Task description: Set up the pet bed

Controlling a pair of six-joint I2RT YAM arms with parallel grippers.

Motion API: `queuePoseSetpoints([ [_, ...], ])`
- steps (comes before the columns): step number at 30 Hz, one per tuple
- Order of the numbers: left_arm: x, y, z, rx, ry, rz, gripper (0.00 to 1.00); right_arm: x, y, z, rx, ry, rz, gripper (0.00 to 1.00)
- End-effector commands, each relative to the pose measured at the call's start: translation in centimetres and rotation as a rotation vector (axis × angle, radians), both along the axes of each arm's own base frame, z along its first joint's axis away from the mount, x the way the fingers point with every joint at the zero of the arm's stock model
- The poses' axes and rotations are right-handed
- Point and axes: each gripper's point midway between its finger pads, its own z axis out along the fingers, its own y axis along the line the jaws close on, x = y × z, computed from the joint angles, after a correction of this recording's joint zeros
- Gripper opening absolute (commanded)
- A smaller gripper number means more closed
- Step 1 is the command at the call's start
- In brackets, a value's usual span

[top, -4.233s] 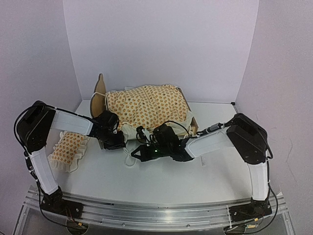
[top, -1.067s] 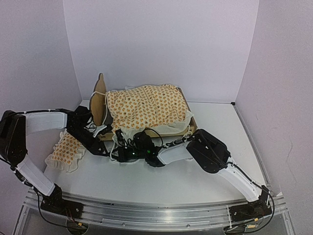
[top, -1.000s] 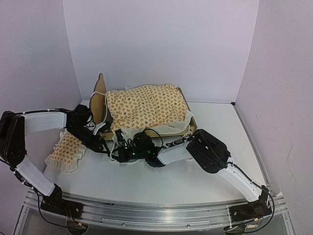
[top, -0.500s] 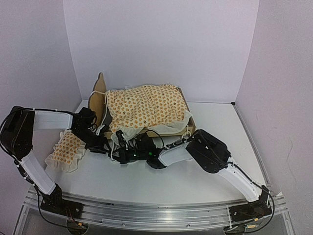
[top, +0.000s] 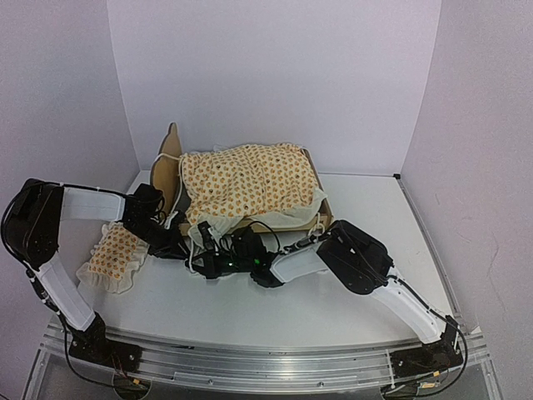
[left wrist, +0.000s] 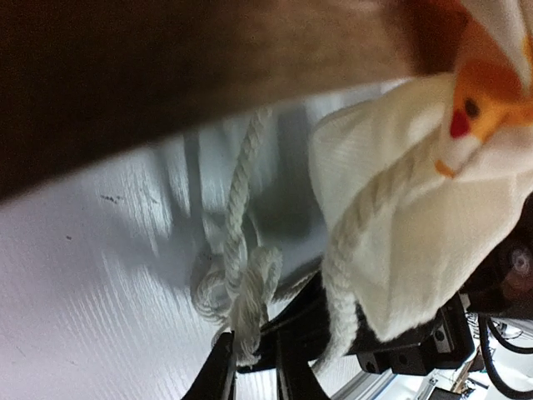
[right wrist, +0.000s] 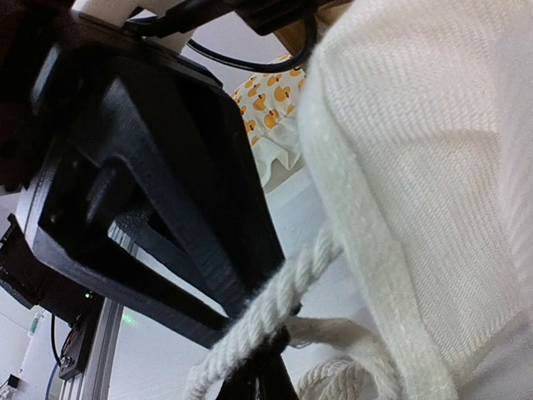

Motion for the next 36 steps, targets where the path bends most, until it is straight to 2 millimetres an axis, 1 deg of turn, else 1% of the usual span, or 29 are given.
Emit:
queuePoseSetpoints([
  [1, -1.1, 0.1, -1.8, 0.006, 0.08, 0.029, 0.08, -1.6, 0.5, 0.5, 0.018, 0.003, 0.049, 0.0],
  [3, -1.2, 0.3, -1.9, 0.015, 0.086, 0.035, 0.01, -1.6, 0.5, 0.7, 0.026, 0.008, 0.046, 0.0],
  [11, -0.8, 1.7, -0.8, 0.095, 0.091, 0.054, 0.0, -1.4, 0.1, 0.7, 0.023, 0.019, 0.026, 0.0],
  [12, -0.8, 1.8, -0.5, 0.101, 0.085, 0.046, 0.0, -1.3, 0.0, 0.6, 0.02, 0.025, 0.015, 0.03],
  [14, -0.6, 2.1, 0.1, 0.121, 0.057, 0.02, 0.0, -0.9, -0.5, 0.5, 0.003, 0.028, -0.023, 0.19],
  [15, -0.5, 2.2, 0.4, 0.133, 0.039, 0.004, 0.0, -0.8, -1.0, 0.7, -0.007, 0.02, -0.047, 0.24],
  [17, -0.2, 2.6, 1.0, 0.161, -0.009, -0.029, 0.0, -0.5, -2.2, 1.5, -0.031, -0.011, -0.097, 0.31],
  [18, 0.1, 2.8, 1.3, 0.178, -0.04, -0.05, 0.0, -0.3, -2.7, 2.4, -0.032, -0.031, -0.121, 0.34],
  [20, 0.6, 3.1, 2.1, 0.199, -0.093, -0.077, 0.0, -0.2, -3.9, 3.2, -0.055, -0.064, -0.156, 0.39],
  [21, 0.8, 3.1, 2.5, 0.201, -0.118, -0.089, 0.0, -0.4, -4.4, 3.2, -0.07, -0.073, -0.158, 0.4],
  [24, 1.0, 2.8, 3.3, 0.184, -0.153, -0.11, 0.0, -0.8, -5.2, 4.5, -0.097, -0.112, -0.146, 0.44],
  [25, 1.1, 2.7, 3.4, 0.179, -0.16, -0.11, 0.0, -1.0, -5.5, 4.8, -0.111, -0.123, -0.139, 0.45],
  [28, 1.1, 2.7, 3.9, 0.181, -0.178, -0.118, 0.0, -1.8, -6.7, 4.5, -0.191, -0.158, -0.112, 0.49],
  [30, 1.1, 2.8, 4.4, 0.181, -0.198, -0.126, 0.0, -2.2, -8.1, 3.1, -0.296, -0.184, -0.102, 0.55],
  [32, 1.1, 2.7, 5.0, 0.175, -0.219, -0.129, 0.0, -2.5, -9.7, 0.9, -0.447, -0.22, -0.073, 0.62],
  [34, 1.1, 2.6, 5.3, 0.165, -0.23, -0.132, 0.0, -2.7, -10.9, -1.4, -0.599, -0.264, -0.007, 0.7],
  [36, 1.2, 2.5, 5.5, 0.157, -0.238, -0.134, 0.0, -2.7, -12.1, -3.3, -0.726, -0.303, 0.043, 0.74],
])
